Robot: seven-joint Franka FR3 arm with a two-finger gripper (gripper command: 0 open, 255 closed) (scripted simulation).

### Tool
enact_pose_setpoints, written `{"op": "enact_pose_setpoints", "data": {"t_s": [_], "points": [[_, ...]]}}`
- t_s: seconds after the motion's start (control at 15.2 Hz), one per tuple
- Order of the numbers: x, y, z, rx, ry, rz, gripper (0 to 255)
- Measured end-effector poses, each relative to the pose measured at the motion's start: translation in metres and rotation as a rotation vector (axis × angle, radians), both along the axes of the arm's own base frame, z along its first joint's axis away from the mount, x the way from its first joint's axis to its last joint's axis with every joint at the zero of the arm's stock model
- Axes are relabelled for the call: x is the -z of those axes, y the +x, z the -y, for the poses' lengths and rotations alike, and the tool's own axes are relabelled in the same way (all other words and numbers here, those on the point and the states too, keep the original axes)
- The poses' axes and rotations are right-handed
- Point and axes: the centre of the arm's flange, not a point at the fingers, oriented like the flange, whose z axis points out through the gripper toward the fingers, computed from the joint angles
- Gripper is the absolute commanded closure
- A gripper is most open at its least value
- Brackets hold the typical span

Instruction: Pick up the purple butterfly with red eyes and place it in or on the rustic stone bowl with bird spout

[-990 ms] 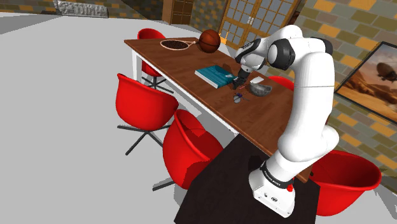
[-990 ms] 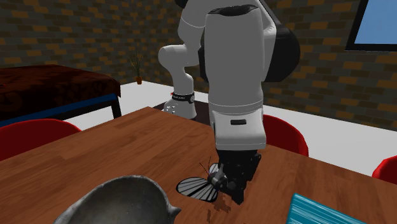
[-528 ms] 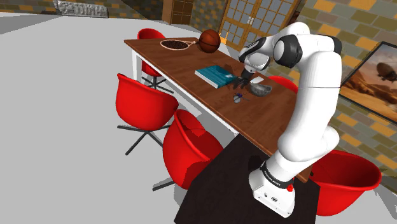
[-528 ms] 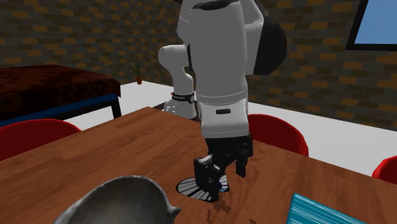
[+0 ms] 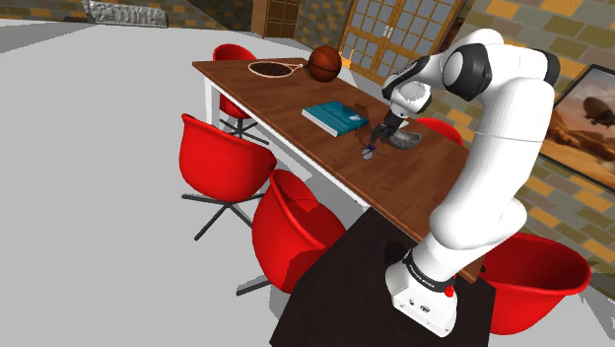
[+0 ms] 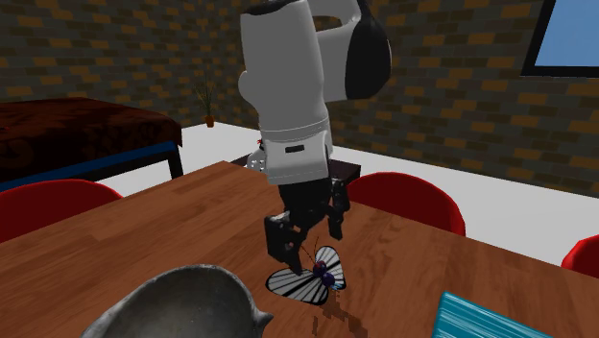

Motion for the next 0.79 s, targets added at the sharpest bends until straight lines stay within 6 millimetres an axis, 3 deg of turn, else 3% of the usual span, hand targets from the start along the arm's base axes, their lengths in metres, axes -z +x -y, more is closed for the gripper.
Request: {"op": "enact_pose_setpoints", "data": {"t_s": [0.33,0.73,0.79], "points": [[0.022,0.002,-0.003,-0.002,0.001,0.0,0],[0.024,0.002,-0.003,-0.001,0.001,0.0,0],[0.024,0.002,-0.003,-0.001,0.001,0.0,255]]}}
